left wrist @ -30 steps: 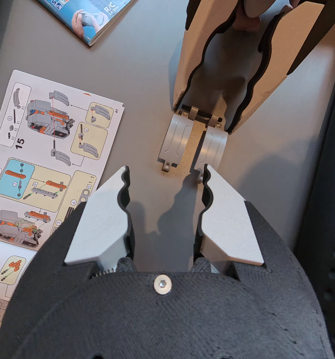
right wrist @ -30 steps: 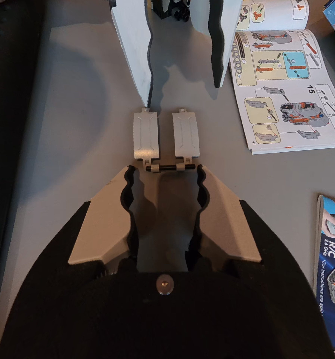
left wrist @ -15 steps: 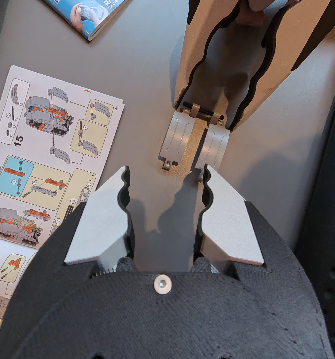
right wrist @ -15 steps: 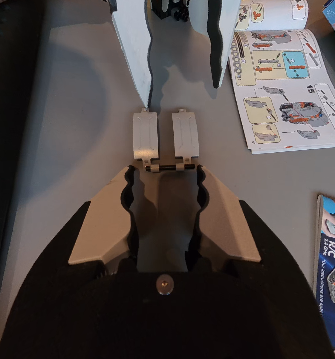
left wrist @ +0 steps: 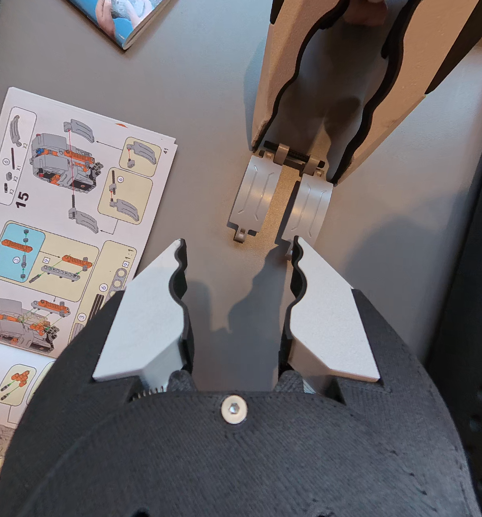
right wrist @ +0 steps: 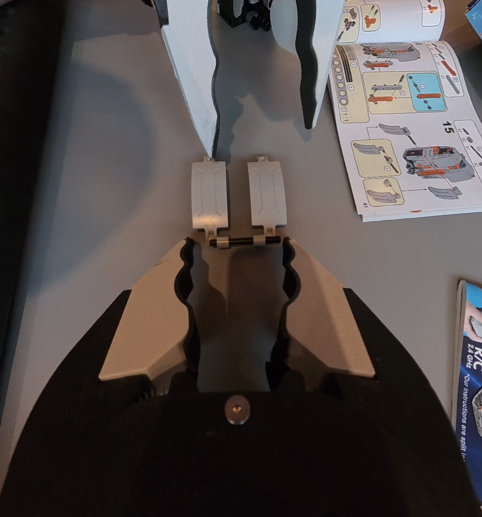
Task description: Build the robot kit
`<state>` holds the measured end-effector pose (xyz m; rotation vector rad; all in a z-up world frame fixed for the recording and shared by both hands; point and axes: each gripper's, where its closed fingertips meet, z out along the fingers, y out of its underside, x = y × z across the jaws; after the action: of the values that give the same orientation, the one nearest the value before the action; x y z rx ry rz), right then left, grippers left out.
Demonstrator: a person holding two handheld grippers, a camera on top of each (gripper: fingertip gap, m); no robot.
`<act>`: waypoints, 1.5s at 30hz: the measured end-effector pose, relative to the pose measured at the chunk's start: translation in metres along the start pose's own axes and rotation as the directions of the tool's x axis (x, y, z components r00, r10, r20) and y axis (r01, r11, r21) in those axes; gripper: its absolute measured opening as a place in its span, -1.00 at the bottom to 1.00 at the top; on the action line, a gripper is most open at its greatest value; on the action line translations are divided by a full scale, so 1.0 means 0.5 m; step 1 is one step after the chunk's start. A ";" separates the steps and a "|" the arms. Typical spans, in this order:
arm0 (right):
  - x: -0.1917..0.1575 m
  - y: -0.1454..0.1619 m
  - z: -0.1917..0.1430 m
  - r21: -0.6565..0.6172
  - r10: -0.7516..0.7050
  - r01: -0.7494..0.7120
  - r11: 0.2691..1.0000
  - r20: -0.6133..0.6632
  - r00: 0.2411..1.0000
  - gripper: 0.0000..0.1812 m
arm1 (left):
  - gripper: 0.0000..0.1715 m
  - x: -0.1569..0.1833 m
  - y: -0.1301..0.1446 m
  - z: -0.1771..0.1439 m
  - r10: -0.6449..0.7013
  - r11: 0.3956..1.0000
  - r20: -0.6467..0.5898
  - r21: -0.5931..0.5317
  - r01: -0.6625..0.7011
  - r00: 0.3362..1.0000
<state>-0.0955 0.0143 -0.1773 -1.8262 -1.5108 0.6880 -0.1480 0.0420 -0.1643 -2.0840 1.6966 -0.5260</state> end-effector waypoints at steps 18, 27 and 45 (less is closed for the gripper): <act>0.017 0.022 -0.031 0.010 0.064 -0.064 0.998 0.003 0.998 -0.32 | -0.72 0.031 -0.051 0.053 0.019 0.996 -0.108 0.087 -0.009 0.994; 0.071 -0.078 -0.128 0.400 0.454 -0.500 0.768 0.212 0.866 -0.30 | -0.73 -0.057 -0.150 -0.019 -0.095 0.930 0.219 0.368 0.008 0.971; 0.072 -0.162 -0.202 0.582 0.465 -0.616 0.532 0.407 0.786 -0.86 | -0.56 -0.005 -0.219 -0.130 0.000 0.809 0.270 0.566 -0.159 0.963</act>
<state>-0.0643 0.0432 -0.0496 -1.6076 -0.5581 1.5558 -0.0918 0.0598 -0.0515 -1.5458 1.2553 -0.6228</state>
